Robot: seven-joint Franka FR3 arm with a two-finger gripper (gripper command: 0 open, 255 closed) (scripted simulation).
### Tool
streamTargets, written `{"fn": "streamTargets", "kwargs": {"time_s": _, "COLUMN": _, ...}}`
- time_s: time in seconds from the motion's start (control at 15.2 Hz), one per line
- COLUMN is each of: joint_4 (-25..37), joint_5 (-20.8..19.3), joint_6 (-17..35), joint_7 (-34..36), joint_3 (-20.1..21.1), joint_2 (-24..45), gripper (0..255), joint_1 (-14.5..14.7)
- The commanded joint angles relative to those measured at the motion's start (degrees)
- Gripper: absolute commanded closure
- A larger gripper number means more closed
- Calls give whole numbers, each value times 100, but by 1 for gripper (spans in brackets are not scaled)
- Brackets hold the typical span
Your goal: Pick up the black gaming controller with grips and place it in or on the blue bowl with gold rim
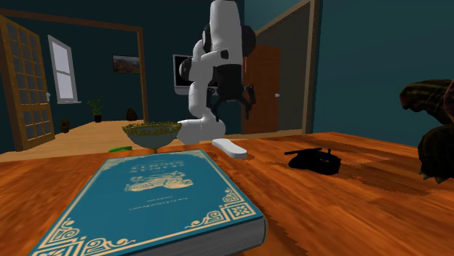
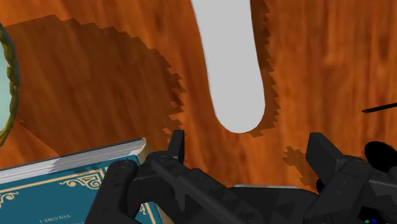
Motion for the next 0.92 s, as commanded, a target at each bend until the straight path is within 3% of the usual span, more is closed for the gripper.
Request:
{"fn": "streamTargets", "kwargs": {"time_s": 0.0, "joint_4": 69, "joint_5": 81, "joint_6": 195, "joint_7": 266, "joint_3": 248, "joint_2": 197, "gripper": 0, "joint_1": 65}}
{"fn": "streamTargets", "kwargs": {"time_s": 0.46, "joint_4": 622, "joint_5": 96, "joint_6": 824, "joint_7": 1175, "joint_3": 1080, "joint_2": 1188, "gripper": 0, "joint_1": 188}}
{"fn": "streamTargets", "kwargs": {"time_s": 0.86, "joint_4": 1373, "joint_5": -260, "joint_6": 1230, "joint_7": 2061, "joint_3": 1765, "joint_2": 2259, "gripper": 0, "joint_1": 236}}
